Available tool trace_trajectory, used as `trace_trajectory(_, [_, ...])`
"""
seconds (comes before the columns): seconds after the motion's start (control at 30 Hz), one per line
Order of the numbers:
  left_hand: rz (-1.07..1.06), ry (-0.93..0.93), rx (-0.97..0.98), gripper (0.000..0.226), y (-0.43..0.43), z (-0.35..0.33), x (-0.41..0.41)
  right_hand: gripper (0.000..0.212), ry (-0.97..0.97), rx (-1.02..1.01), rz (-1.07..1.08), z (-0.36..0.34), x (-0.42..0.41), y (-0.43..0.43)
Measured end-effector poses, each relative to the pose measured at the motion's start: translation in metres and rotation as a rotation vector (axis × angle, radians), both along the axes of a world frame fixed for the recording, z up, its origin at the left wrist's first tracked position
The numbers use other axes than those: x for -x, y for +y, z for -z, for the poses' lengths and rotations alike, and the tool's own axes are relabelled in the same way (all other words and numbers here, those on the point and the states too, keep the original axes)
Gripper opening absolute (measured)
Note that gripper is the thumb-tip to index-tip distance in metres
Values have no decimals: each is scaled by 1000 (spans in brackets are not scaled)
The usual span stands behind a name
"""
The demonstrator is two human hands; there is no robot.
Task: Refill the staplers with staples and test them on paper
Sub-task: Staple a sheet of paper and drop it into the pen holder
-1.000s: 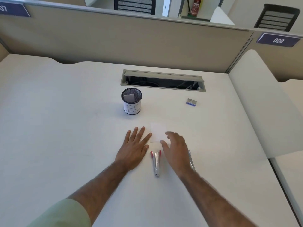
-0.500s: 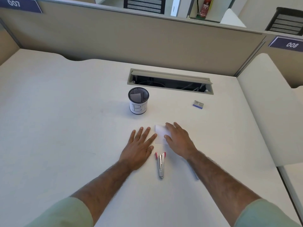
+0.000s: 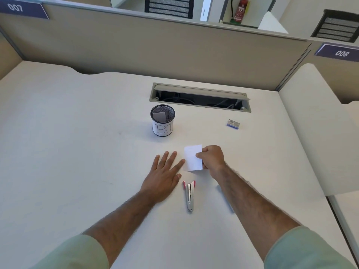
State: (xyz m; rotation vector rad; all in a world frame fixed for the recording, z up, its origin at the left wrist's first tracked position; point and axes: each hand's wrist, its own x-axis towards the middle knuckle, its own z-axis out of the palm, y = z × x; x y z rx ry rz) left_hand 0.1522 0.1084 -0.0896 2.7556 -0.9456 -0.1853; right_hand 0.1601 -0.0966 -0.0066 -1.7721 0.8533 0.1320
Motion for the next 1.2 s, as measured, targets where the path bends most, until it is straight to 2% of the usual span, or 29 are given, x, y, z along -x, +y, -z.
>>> trace_trajectory(0.1, [-12,42,16,58,0,-6,1,27,-11,178,-87,-9,3,4])
trace_trajectory(0.17, [-72,101,118,57,-1,-15,5,19,-63,207,-82,-18,7,5])
trace_trajectory(0.27, [-376,257,539,47,-11,-50,15,15,-189,68,27,-38,14,6])
trace_trajectory(0.37, [-717,688,1042,24,-25,-101,19,17,-324,-38,135,-62,25,11])
trace_trajectory(0.4, [-761,828,1160,23,-27,-116,19,21,-365,-46,164,-69,31,13])
trace_trajectory(0.47, [-757,972,1298,26,-28,-141,18,23,-416,-23,199,-79,40,19])
trace_trajectory(0.6, [-756,1000,1370,13,-30,-175,14,25,-499,55,224,-98,53,32])
trace_trajectory(0.7, [-776,1029,1385,7,-32,-186,10,17,-553,62,242,-108,55,39])
trace_trajectory(0.9, [-761,1034,1397,10,-34,-196,4,13,-649,230,166,-114,58,44])
trace_trajectory(1.07, [-742,976,1381,10,-34,-198,5,17,-874,657,53,-117,60,31])
trace_trajectory(1.2, [-698,952,1384,10,-33,-204,6,9,-961,1090,-223,-114,64,18])
